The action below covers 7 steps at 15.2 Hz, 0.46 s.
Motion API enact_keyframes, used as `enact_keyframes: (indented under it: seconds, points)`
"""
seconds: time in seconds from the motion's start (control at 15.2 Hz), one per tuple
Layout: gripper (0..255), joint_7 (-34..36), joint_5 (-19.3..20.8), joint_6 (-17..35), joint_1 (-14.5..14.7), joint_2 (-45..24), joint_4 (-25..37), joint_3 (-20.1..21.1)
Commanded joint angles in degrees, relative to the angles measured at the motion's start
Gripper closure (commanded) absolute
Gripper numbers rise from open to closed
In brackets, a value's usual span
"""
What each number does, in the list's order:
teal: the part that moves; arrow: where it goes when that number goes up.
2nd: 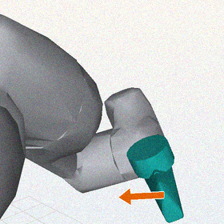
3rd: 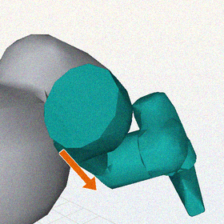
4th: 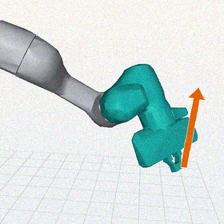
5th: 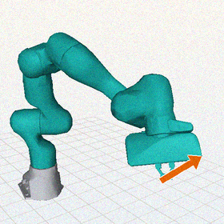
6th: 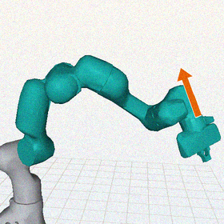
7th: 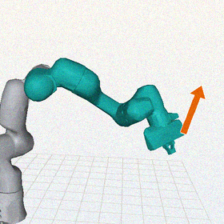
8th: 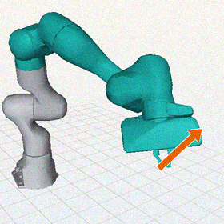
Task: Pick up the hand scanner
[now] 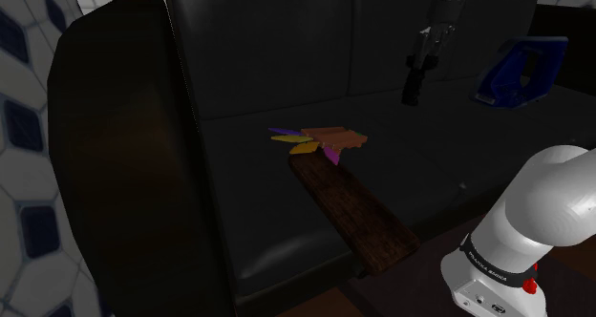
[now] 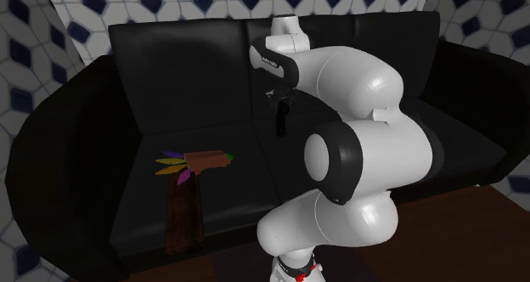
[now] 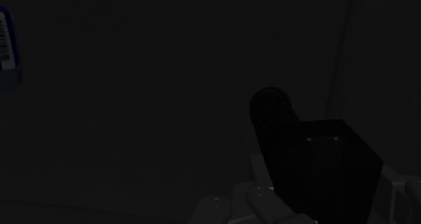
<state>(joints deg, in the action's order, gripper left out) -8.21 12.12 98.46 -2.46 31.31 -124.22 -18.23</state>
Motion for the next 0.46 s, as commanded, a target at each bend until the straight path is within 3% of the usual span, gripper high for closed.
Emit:
enact_keyframes:
  seconds: [0.0, 0.4]
  points:
    - [255, -0.1, -0.2, -1.5, 0.1, -0.3, 1.8, 0.2]
    - [255, -0.4, -0.5, -4.5, 0.3, -1.0, 5.5, 0.4]
